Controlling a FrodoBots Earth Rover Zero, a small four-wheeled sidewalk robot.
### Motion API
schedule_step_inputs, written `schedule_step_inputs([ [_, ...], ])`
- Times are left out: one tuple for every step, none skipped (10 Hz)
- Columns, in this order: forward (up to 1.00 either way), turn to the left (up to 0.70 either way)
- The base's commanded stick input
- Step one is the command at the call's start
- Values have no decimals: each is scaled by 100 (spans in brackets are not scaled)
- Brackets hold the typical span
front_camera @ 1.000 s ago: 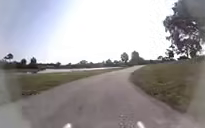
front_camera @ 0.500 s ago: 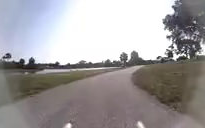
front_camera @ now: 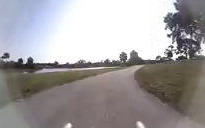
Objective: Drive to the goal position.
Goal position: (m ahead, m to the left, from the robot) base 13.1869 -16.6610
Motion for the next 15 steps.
schedule_step_inputs([
  [100, -32],
  [100, -32],
  [100, -32],
  [100, -29],
  [100, -24],
  [100, -21],
  [100, -18],
  [100, -7],
  [100, 0],
  [100, 0],
  [100, 0],
  [100, 0],
  [100, 0],
  [100, 0],
  [100, 0],
])
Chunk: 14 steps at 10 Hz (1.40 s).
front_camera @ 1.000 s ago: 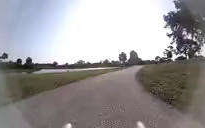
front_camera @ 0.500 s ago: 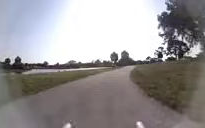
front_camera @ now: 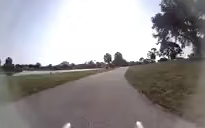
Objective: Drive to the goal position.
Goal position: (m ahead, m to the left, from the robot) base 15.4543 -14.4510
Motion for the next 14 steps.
schedule_step_inputs([
  [100, 0],
  [100, 0],
  [100, -10],
  [100, -22],
  [100, -25],
  [100, -25],
  [100, -25],
  [100, -19],
  [100, -2],
  [100, 0],
  [100, 0],
  [100, 0],
  [100, 0],
  [100, -4],
])
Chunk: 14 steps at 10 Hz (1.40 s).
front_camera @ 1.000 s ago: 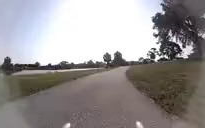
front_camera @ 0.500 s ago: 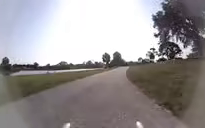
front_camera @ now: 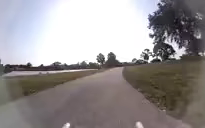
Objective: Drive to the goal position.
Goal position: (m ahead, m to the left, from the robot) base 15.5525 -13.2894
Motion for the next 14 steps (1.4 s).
schedule_step_inputs([
  [100, -12],
  [100, -20],
  [100, -28],
  [100, -35],
  [100, -35],
  [100, -30],
  [100, -22],
  [100, -14],
  [100, -7],
  [100, 0],
  [100, 0],
  [100, 0],
  [100, 0],
  [100, 0],
])
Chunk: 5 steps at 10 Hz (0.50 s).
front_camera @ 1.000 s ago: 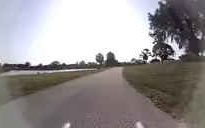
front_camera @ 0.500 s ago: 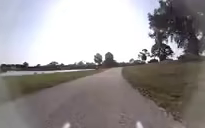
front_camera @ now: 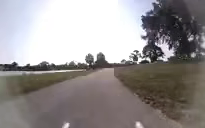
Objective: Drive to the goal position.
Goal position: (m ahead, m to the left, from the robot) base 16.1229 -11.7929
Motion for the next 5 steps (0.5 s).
schedule_step_inputs([
  [100, 0],
  [100, 0],
  [100, 0],
  [100, 0],
  [100, -3],
])
